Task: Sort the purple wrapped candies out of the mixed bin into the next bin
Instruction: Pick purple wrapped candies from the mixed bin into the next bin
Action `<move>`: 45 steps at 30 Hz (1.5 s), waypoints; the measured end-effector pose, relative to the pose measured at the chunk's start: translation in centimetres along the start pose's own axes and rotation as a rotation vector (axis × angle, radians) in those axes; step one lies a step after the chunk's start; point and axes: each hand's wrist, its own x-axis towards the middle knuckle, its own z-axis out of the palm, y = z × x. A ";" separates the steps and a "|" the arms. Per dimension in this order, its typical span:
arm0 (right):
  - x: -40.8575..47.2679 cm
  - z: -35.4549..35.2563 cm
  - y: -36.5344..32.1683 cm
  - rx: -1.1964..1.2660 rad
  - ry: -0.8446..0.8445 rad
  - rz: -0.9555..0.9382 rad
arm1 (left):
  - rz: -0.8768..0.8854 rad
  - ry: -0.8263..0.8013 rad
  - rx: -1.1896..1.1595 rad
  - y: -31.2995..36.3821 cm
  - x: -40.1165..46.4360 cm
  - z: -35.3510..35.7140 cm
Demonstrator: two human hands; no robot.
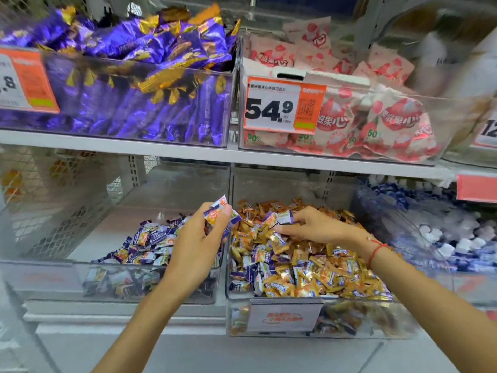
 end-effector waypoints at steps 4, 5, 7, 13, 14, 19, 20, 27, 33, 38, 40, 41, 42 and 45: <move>-0.9 0.0 0.3 0.139 0.017 0.030 | 0.008 0.026 -0.031 0.3 0.2 0.2; -0.9 0.0 0.4 0.169 0.034 0.043 | 0.009 0.033 -0.040 0.2 0.3 0.3; -0.9 0.1 0.5 0.183 0.072 0.030 | 0.019 0.038 -0.031 0.1 0.3 0.4; -1.0 0.3 0.6 0.025 0.210 -0.149 | 0.031 0.041 -0.034 0.0 0.6 0.6; -1.1 0.3 0.6 -0.005 0.235 -0.157 | 0.034 0.039 -0.032 0.0 0.6 0.6; -1.7 -0.4 2.0 -0.414 0.479 -0.043 | 0.030 0.035 -0.030 0.0 0.6 0.5; -1.7 -0.7 2.6 -0.435 0.485 0.015 | 0.028 0.031 -0.025 -0.1 0.5 0.5; -2.3 -1.0 3.1 -0.175 0.332 -0.095 | 0.039 0.016 0.011 -0.1 0.6 0.4; 0.8 0.1 2.1 -0.733 0.145 -0.068 | 0.005 0.028 -0.014 0.0 0.4 0.5; 1.4 0.2 1.7 -1.024 0.158 -0.340 | -0.021 0.035 -0.008 0.1 0.5 0.4; 1.3 0.0 1.7 -1.010 0.165 -0.346 | -0.026 0.033 -0.012 0.1 0.4 0.3; 1.2 -0.2 1.7 -0.973 0.199 -0.321 | -0.030 0.034 -0.014 0.1 0.4 0.2; 0.9 -0.5 1.6 -0.915 0.256 -0.285 | -0.032 0.035 -0.015 0.1 0.3 0.2; -0.5 -0.3 0.5 -0.572 0.374 -0.286 | -0.032 0.039 -0.032 0.2 0.3 0.1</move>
